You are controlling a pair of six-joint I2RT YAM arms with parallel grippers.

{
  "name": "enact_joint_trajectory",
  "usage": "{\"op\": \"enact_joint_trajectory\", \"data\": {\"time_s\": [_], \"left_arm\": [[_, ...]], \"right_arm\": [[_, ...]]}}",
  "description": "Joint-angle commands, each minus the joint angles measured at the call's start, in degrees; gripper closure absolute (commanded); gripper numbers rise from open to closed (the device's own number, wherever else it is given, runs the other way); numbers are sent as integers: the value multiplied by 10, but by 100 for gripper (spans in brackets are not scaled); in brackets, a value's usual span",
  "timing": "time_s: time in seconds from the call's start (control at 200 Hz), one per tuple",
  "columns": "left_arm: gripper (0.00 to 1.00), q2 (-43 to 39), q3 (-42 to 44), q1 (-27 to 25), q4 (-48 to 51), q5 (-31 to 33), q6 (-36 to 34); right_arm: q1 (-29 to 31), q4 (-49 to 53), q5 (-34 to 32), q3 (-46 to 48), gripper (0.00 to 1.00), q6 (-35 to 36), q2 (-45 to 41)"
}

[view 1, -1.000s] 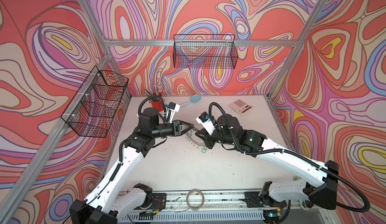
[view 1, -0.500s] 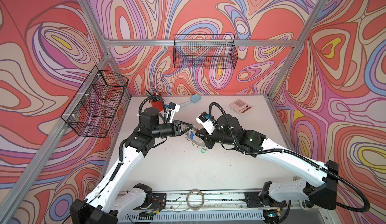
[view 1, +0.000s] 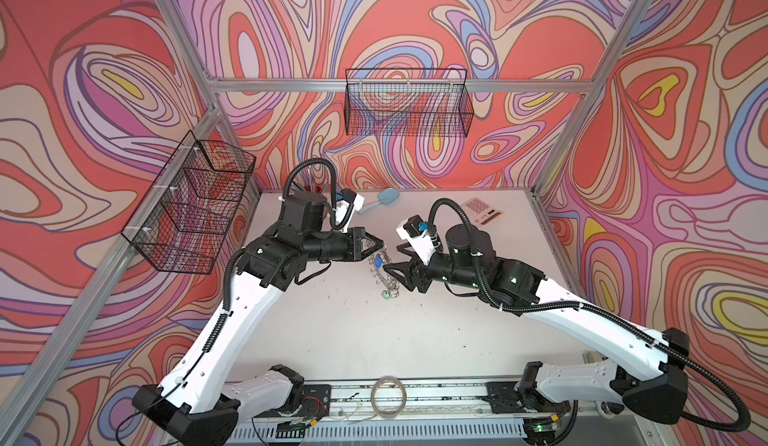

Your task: Put the keys on the keyring

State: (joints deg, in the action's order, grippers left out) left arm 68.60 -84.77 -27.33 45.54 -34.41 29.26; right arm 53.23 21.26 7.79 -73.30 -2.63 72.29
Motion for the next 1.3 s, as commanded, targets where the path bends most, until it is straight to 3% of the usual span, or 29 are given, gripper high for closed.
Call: {"op": "enact_joint_trajectory", "data": {"time_s": [0.0, 0.175, 0.431, 0.596, 0.771, 1.022, 1.297], "left_arm": [[100, 10, -50, -19, 83, 104, -16], [100, 28, -114, -67, 110, 216, 8], [100, 37, -129, -100, 97, 257, 38], [100, 37, -132, -107, 104, 258, 39], [100, 29, -130, -107, 111, 249, 36], [100, 21, -124, -107, 104, 239, 39], [100, 16, -111, -107, 87, 226, 48]], "right_arm": [[1, -6, -2, -33, 29, 18, 19], [1, -18, -1, -56, 29, 11, 45], [1, -69, 3, -47, 32, -3, 51], [1, -81, -20, -44, 46, 0, 62], [1, -79, -42, -28, 53, 4, 64], [1, -82, -39, -25, 46, 1, 64], [1, -61, -86, -17, 61, 1, 61]]}}
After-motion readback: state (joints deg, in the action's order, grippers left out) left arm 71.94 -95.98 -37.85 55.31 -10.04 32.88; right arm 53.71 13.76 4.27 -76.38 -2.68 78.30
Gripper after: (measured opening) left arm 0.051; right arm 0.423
